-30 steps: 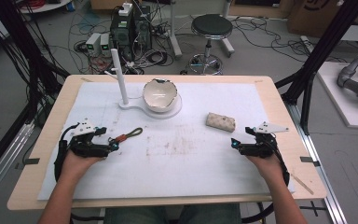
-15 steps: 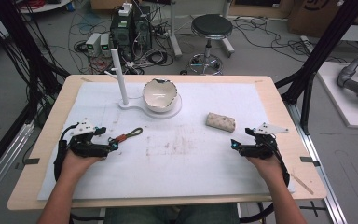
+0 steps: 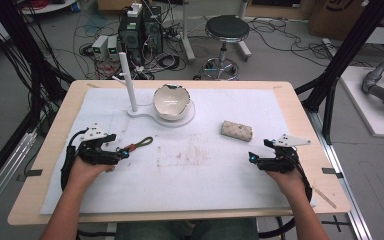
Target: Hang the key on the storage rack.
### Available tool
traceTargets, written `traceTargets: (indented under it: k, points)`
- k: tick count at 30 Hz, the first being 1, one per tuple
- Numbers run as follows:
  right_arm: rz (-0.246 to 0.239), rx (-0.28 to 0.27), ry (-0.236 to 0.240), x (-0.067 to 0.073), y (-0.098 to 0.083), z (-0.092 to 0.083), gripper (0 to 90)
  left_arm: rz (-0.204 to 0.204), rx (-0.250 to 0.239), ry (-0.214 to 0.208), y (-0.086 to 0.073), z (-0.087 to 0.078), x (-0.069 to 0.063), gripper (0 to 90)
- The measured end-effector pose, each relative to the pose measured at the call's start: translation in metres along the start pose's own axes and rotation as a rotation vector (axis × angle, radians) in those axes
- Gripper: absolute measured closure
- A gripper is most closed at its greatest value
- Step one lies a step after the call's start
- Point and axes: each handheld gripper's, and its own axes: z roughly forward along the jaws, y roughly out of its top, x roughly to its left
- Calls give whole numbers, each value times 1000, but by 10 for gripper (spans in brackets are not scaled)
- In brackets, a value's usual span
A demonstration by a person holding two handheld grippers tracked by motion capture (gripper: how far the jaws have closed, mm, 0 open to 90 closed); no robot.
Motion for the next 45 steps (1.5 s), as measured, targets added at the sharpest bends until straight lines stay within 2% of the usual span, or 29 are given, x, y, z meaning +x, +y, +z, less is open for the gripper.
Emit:
traceTargets:
  k: [5, 6, 13, 23, 29, 38, 45]
  points:
    - [1, 1, 1, 0, -5, -6, 184, 13, 16, -8, 6, 13, 0, 193]
    - [2, 1, -1, 0, -7, -9, 184, 27, 34, -11, 8, 18, 0, 193]
    - [7, 2, -11, -2, -15, -18, 184, 48, 80, -19, 13, 33, -1, 193]
    - [20, 6, -18, -5, -20, -24, 184, 31, 169, -6, 7, 43, 5, 213]
    - [9, 11, -10, -2, -18, -21, 184, 29, 216, -4, 4, 46, 7, 311]
    - [12, 15, -5, -1, -17, -19, 184, 43, 218, 15, 4, 44, 8, 410]
    - [12, 16, -6, -2, -18, -18, 184, 69, 221, -2, 5, 43, 5, 534]
